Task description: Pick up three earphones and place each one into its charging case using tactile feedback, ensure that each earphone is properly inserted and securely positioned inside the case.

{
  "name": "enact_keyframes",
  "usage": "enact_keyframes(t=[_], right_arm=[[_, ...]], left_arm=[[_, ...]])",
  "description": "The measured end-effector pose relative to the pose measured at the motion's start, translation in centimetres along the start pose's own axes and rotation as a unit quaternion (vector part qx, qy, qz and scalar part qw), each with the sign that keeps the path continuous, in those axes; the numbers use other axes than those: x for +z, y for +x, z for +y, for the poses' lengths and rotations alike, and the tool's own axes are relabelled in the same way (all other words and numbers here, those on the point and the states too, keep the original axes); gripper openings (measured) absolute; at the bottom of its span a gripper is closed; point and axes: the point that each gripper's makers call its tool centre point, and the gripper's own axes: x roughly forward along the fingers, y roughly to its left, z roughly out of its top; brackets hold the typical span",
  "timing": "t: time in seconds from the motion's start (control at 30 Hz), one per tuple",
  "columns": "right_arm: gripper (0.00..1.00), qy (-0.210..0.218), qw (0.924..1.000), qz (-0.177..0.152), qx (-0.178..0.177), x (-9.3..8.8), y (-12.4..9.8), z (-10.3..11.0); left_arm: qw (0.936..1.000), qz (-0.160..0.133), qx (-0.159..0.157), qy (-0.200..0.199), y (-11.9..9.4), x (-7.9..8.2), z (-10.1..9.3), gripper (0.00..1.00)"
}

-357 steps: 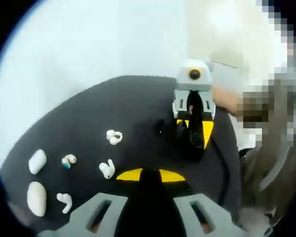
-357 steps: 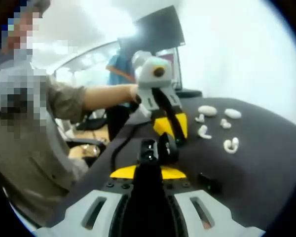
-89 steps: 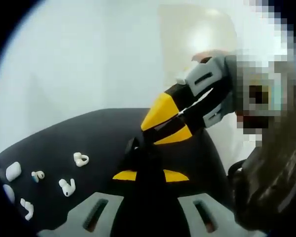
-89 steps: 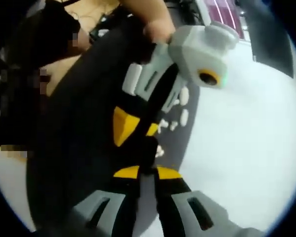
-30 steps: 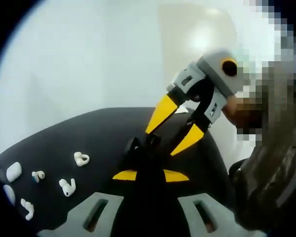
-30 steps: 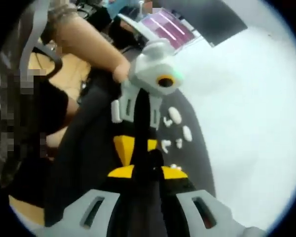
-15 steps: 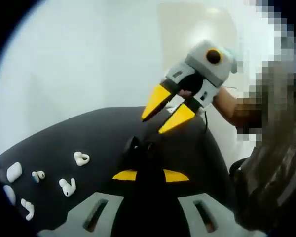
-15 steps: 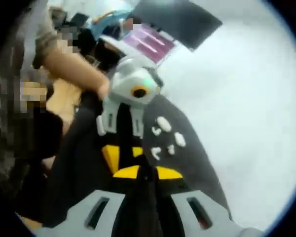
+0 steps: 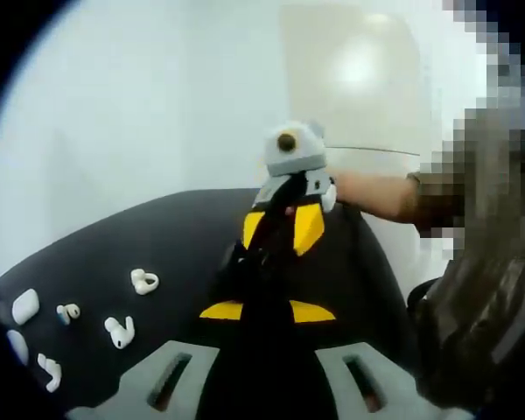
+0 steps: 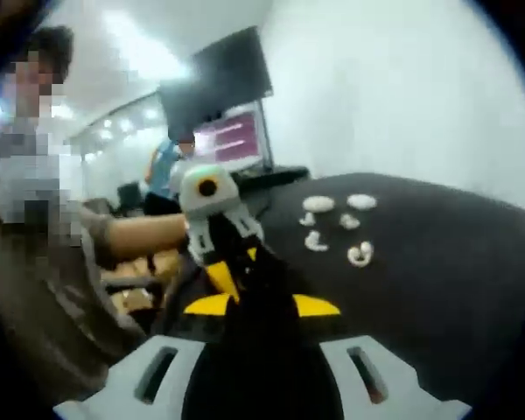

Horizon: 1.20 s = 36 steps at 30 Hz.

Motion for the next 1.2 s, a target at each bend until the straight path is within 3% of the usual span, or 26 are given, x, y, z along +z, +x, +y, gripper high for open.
enact_keyframes(t=[0.1,0.2,0.3,0.37,0.5,0.63,0.77,0.83,0.93,1.07,1.2], right_arm=[[0.29,-0.036,0.9988,0.025,0.023,-0.6,1.1,0.1],[0.28,-0.049,0.9969,0.017,0.059,-0.1,2.2,1.2],[0.20,-0.049,0.9963,0.007,0.070,0.3,3.0,1.5],[0.19,-0.031,0.9974,0.001,0.064,0.1,3.1,1.4],[0.18,-0.039,0.9969,-0.004,0.069,0.1,2.5,1.8],[0.18,-0.034,0.9960,-0.016,0.081,0.5,2.1,2.2],[0.18,-0.042,0.9946,-0.004,0.095,-0.1,2.3,2.9],[0.18,-0.042,0.9940,-0.001,0.101,0.0,2.5,3.1],[0.18,-0.026,0.9942,0.004,0.104,-0.2,2.6,3.1],[0.18,-0.001,0.9945,0.008,0.105,-0.2,2.7,3.1],[0.18,0.005,0.9945,0.008,0.105,-0.2,2.7,3.0]], left_arm=[[1.0000,0.000,-0.001,0.001,0.2,0.1,-0.2,0.14],[1.0000,0.001,0.000,0.000,0.1,0.0,0.1,0.15],[1.0000,0.003,0.000,0.000,0.4,0.1,-0.4,0.15],[1.0000,0.004,0.002,0.001,0.5,0.1,-0.6,0.15],[1.0000,0.001,0.000,0.009,0.7,0.4,-1.1,0.18],[0.9994,-0.030,-0.011,-0.011,0.3,1.5,-1.3,0.24],[0.9980,-0.054,-0.018,-0.025,0.2,2.4,-1.6,0.27],[0.9976,-0.059,-0.023,-0.028,-0.8,1.4,3.0,0.27],[0.9978,-0.061,-0.021,-0.016,-1.0,1.0,4.4,0.28],[0.9978,-0.065,-0.014,0.001,-1.9,0.1,7.9,0.27],[0.9977,-0.066,-0.010,0.009,-2.2,-0.3,9.1,0.27]])
